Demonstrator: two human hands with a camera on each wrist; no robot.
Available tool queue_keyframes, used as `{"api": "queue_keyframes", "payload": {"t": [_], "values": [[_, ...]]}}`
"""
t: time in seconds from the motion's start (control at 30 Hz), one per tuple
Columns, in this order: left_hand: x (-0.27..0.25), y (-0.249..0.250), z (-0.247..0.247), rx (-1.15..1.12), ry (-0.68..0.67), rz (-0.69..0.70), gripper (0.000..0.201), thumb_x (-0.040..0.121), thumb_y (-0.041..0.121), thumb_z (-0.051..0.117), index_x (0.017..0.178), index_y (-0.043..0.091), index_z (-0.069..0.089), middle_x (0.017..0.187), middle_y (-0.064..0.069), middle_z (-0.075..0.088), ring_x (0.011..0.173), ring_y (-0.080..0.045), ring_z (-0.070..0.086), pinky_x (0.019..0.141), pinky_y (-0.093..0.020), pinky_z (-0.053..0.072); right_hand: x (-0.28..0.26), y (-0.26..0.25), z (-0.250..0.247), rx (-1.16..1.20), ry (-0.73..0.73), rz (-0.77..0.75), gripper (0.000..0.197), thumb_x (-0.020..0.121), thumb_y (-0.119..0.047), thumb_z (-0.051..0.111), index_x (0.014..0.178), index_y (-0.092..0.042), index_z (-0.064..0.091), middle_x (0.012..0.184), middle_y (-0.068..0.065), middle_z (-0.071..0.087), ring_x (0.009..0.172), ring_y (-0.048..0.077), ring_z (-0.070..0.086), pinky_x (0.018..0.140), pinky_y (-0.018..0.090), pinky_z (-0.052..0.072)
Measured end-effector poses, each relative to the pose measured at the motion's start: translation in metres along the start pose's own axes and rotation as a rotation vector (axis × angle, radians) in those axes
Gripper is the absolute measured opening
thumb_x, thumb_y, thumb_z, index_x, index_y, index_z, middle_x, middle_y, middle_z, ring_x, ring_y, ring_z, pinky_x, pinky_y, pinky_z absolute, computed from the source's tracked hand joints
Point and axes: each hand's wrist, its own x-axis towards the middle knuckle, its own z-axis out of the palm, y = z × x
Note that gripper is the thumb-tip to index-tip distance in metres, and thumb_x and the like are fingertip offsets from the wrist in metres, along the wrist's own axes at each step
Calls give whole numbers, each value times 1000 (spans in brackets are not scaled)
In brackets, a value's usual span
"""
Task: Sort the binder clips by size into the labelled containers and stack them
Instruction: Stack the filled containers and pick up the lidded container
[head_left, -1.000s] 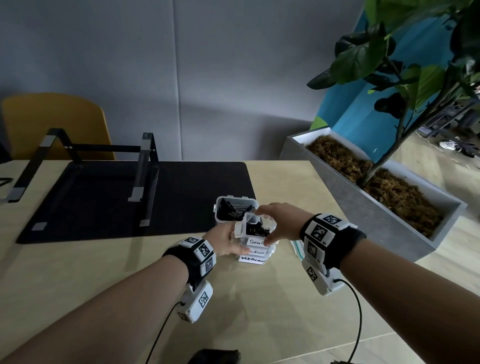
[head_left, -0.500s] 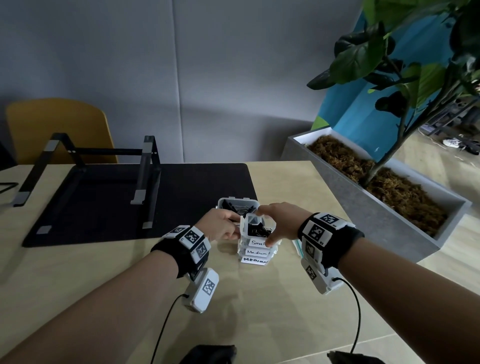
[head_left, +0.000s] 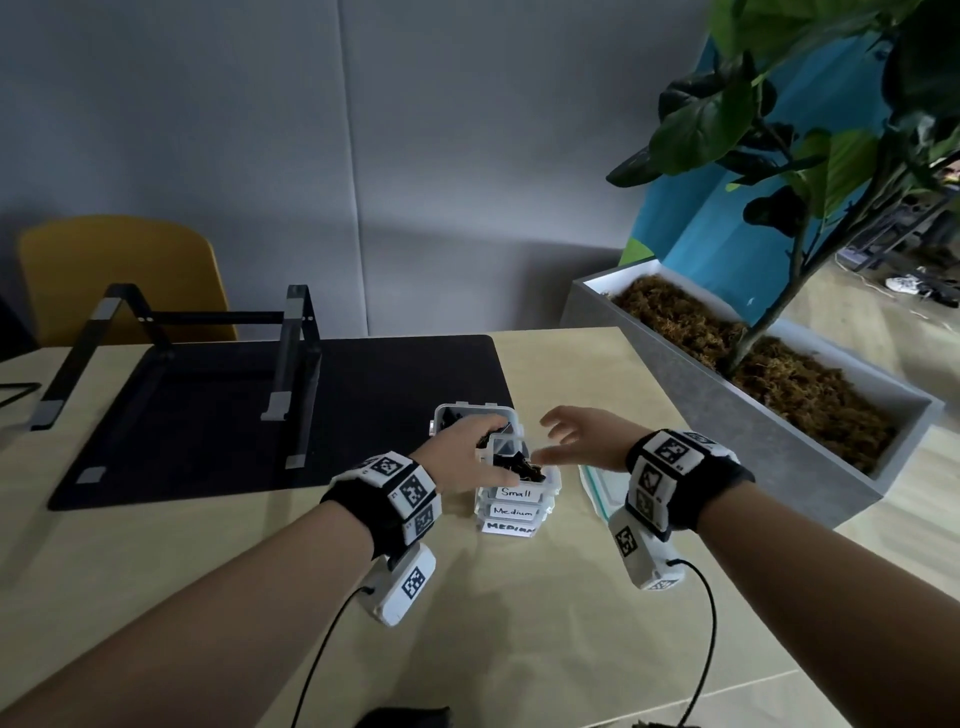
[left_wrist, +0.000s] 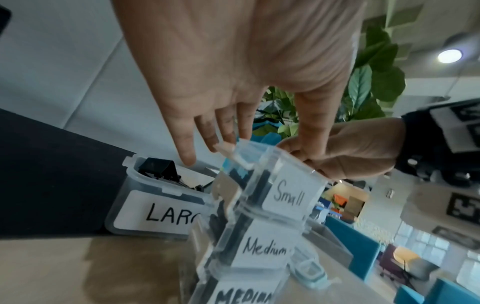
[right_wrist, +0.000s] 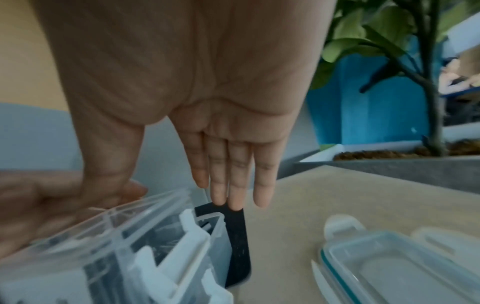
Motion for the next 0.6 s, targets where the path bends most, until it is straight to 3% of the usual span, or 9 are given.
{"api": "queue_keyframes", "payload": {"t": [0.13, 0.23, 0.33, 0.4, 0.5, 0.6], "values": [[7, -10, 11, 102, -37, 21, 77, 75, 36, 74, 140, 27, 34, 137, 11, 44, 125, -8, 44, 100, -19, 34, 9, 19, 14, 173, -35, 84, 54, 83, -51, 60, 122, -15, 50, 128, 5, 57, 116, 20, 55, 103, 37, 44], [3, -14, 13, -2, -9, 9, 74, 76, 33, 75, 139, 31, 36, 122, 19, 47, 117, -5, 46, 98, -18, 35, 15, 30, 32, 585, -118, 143, 41, 84, -46, 62, 109, -15, 55, 127, 7, 57, 120, 22, 53, 102, 40, 46], [3, -15, 16, -19, 34, 12, 73, 74, 33, 76, 137, 35, 38, 115, 23, 47, 111, -4, 49, 94, -18, 38, 17, 38, 42, 778, -154, 158, 45, 80, -51, 64, 109, -17, 55, 126, 6, 59, 120, 23, 53, 99, 39, 45], [4, -16, 16, -8, 63, 7, 72, 72, 32, 76, 135, 37, 40, 113, 24, 48, 107, -3, 51, 91, -17, 39, 17, 38, 42, 823, -152, 157, 47, 77, -49, 67, 105, -13, 55, 118, 11, 63, 109, 26, 60, 96, 39, 49], [6, -19, 17, 1, 70, 13, 72, 70, 30, 77, 133, 38, 42, 118, 20, 54, 108, -6, 55, 92, -19, 42, 15, 31, 33, 778, -75, 139, 33, 81, -31, 69, 96, -7, 53, 85, 11, 65, 69, 19, 65, 77, 32, 57], [9, -21, 17, 12, 63, 5, 76, 68, 32, 79, 134, 38, 42, 122, 17, 57, 112, -6, 55, 94, -19, 41, 17, 27, 24, 622, 0, 120, 29, 78, -27, 74, 90, -7, 56, 86, 12, 68, 65, 15, 66, 62, 23, 56]]}}
